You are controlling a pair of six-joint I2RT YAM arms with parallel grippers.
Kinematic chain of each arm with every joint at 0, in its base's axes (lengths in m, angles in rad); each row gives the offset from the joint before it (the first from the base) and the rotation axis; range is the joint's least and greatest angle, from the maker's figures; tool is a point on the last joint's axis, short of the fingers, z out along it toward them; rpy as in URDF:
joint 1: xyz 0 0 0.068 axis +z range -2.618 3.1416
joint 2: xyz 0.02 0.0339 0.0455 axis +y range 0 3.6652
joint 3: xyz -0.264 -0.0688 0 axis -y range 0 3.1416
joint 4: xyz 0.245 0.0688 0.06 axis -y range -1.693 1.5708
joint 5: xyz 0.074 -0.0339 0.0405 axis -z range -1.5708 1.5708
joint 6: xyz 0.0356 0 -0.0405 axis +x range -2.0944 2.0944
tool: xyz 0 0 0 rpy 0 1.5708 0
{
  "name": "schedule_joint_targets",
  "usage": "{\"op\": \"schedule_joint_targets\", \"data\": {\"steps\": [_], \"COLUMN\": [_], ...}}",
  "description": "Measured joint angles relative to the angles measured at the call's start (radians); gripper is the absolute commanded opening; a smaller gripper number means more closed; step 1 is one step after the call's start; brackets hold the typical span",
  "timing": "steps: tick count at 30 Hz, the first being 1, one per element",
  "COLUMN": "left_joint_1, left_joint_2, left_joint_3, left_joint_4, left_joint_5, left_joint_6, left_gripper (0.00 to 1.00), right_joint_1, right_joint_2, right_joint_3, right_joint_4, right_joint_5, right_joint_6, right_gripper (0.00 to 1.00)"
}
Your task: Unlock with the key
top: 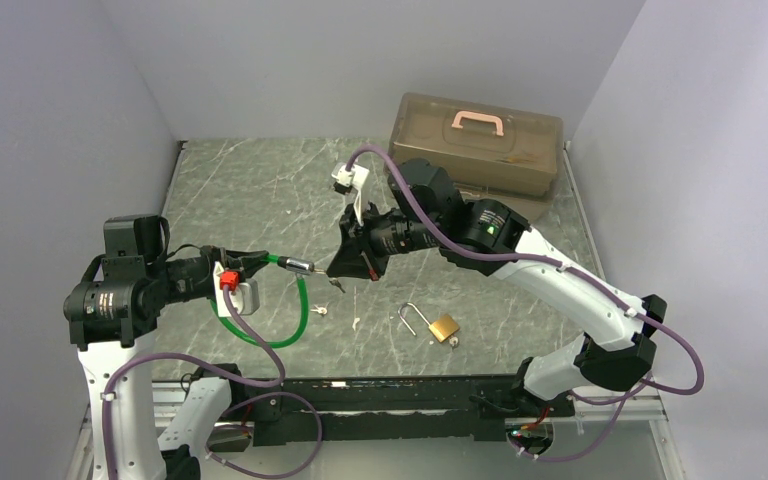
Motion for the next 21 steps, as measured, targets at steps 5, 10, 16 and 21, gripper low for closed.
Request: {"op": "schedule_joint_targets", "data": {"steps": [5,10,16,21], "left_joint_1": [0.0,0.0,0.0,0.0], "left_joint_2": [0.0,-0.001,-0.006,-0.006], "left_joint_3": [0.0,0.0,0.001,0.002], "left_joint_4": [-0.003,-0.005,-0.011,-0.014], "left_joint_5": [-0.002,-0.001,0.002,0.003], "left_joint_6": [0.001,0.004,0.007,0.008], "left_gripper": [0.0,0.0,0.0,0.0], "right_joint_1": [-0.001,-0.008,-0.014,-0.014], "right_joint_2": [0.0,-0.001,-0.005,-0.025], "right_joint_3": [-0.011,-0.031,-0.038,-0.039], "right_joint_4": [0.003,0.023,0.044,0.051], "right_joint_5": [0.011,0.026,0.026,0.025], "right_joint_6": [0.0,0.008,0.016,0.015], "right_gripper": [0.0,0.0,0.0,0.0]}}
